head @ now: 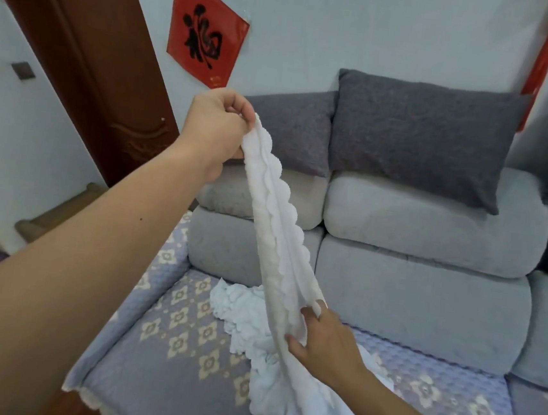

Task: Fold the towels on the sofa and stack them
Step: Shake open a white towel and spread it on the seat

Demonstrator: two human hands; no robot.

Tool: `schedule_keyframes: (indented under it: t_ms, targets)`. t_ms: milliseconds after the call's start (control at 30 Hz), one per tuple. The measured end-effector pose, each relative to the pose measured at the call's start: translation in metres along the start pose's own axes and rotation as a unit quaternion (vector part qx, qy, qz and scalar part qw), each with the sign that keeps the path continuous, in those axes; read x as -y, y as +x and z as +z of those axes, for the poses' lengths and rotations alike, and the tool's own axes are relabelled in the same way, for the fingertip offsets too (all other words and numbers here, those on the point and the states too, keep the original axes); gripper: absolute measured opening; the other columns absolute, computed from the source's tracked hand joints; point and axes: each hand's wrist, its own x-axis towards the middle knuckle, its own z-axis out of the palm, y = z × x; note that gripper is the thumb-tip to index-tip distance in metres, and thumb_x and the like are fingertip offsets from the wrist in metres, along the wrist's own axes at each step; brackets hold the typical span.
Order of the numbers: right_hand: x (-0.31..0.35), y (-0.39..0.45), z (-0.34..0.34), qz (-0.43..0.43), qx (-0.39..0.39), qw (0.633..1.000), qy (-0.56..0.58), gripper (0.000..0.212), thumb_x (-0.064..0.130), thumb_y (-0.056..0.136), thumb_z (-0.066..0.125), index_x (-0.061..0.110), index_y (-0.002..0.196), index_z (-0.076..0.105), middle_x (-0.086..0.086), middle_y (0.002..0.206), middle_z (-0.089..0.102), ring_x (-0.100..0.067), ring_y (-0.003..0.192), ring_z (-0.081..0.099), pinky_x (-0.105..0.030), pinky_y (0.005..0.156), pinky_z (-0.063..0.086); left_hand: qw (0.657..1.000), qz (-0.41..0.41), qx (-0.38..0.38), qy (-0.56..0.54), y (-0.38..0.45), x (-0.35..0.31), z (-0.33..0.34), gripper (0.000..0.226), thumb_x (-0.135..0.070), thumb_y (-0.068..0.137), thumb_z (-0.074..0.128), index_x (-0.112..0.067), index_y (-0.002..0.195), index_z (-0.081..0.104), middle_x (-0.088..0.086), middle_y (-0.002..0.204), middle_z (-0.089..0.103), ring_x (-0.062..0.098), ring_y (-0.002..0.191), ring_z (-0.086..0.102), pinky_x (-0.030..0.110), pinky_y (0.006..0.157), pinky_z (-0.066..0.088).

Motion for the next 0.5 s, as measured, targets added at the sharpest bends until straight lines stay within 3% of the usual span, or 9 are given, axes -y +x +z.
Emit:
schedule_keyframes:
  t_ms: [67,167,267,333,433,500]
  targets:
    - [0.004,0.006,0.007,0.043,-0.015,0.999,0.017,0.033,0.046,0.092,0.053,0.016,0.101,0.061,-0.002,0.124,0.055,-0.027,0.1,0.061,-0.033,0.068,0.045,1.0,-0.003,-0.004,-0.004,-0.001,0.001,-0.002,0.035,0.013,0.087,0.051,-0.014,0.068,0.059,0.003,0.073,0.061,0.019,0.073,0.072,0.042,0.064,0.063]
    - [-0.001,0.017,0.013,0.069,-0.061,0.993,0.072,0.012,0.018,0.086,0.053,0.008,0.088,0.061,-0.007,0.105,0.06,-0.031,0.09,0.06,-0.031,0.063,0.039,1.0,0.001,-0.015,0.002,-0.002,0.003,-0.009,0.032,0.012,0.089,0.052,-0.014,0.071,0.06,0.004,0.075,0.061,0.021,0.078,0.073,0.04,0.064,0.063]
    - [-0.014,0.019,0.008,0.089,-0.097,0.986,0.1,0.011,0.007,0.075,0.058,0.004,0.08,0.067,-0.014,0.09,0.064,-0.037,0.079,0.061,-0.036,0.061,0.047,0.999,-0.004,-0.044,0.007,0.003,0.006,-0.02,0.035,0.01,0.089,0.054,-0.017,0.069,0.061,0.005,0.081,0.062,0.029,0.093,0.071,0.046,0.07,0.064]
    - [-0.032,0.019,-0.003,0.151,-0.124,0.973,0.123,0.009,0.007,0.074,0.058,0.004,0.073,0.067,-0.016,0.082,0.062,-0.038,0.074,0.062,-0.037,0.061,0.048,0.997,-0.01,-0.074,0.012,0.006,0.014,-0.027,0.037,0.009,0.088,0.055,-0.019,0.067,0.063,0.006,0.083,0.063,0.031,0.093,0.07,0.049,0.073,0.063]
    - [-0.074,0.019,-0.026,0.247,-0.143,0.946,0.155,0.023,0.011,0.079,0.051,0.006,0.078,0.073,-0.018,0.085,0.068,-0.039,0.08,0.064,-0.039,0.069,0.048,0.99,-0.023,-0.139,0.021,0.007,0.028,-0.04,0.033,0.013,0.086,0.051,-0.014,0.072,0.064,0.004,0.082,0.062,0.025,0.085,0.068,0.045,0.072,0.064]
    - [-0.1,0.019,-0.041,0.271,-0.145,0.935,0.178,0.022,0.001,0.084,0.056,0.007,0.085,0.077,-0.015,0.094,0.073,-0.037,0.09,0.066,-0.037,0.078,0.047,0.985,-0.038,-0.167,-0.002,0.01,0.037,-0.048,0.033,0.014,0.086,0.049,-0.014,0.073,0.063,0.002,0.081,0.061,0.023,0.083,0.066,0.043,0.072,0.063]
